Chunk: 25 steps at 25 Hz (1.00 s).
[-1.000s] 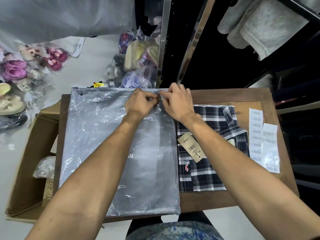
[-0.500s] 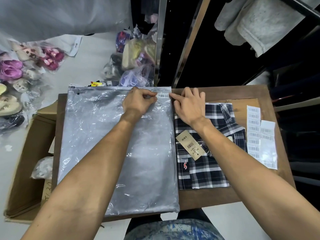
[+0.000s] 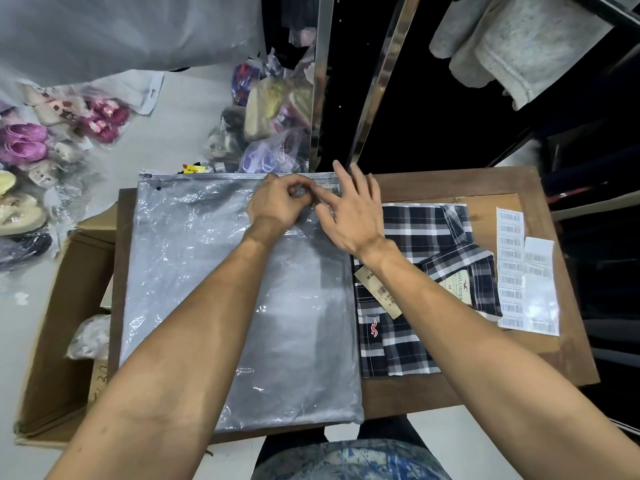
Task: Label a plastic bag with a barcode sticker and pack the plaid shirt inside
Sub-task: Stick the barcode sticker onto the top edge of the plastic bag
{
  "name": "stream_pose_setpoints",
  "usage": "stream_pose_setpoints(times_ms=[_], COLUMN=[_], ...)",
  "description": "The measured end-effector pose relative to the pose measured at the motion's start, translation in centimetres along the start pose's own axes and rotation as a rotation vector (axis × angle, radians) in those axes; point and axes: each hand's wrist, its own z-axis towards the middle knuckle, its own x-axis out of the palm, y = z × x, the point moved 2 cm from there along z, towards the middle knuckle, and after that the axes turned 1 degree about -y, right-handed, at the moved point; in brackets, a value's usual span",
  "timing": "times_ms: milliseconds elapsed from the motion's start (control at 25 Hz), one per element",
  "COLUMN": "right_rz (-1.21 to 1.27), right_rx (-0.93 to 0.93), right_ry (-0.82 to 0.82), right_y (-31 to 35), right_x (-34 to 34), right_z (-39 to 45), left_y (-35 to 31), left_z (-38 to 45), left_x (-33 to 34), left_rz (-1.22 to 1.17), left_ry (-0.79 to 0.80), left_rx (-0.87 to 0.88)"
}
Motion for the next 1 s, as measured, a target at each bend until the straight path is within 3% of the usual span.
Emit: stream_pose_setpoints(times_ms=[560, 800, 1000], right_rz=[-0.124, -0.031, -0.016], right_rx=[0.073, -0.031, 0.032], right_ry=[0.0, -0.013, 0.025], right_y=[-5.3, -1.4, -1.1], right_x=[-1.5, -0.5, 0.0], right_z=[-1.3, -0.4, -0.5], left_y=[0.6, 0.9, 1.0], left_z=[0.3, 0.7, 0.6], left_x=[0.5, 0.7, 1.0], left_rz=[-0.043, -0.064, -0.042], left_ry=[-0.009, 0.001, -0.016], left_rx=[0.026, 0.031, 0.015])
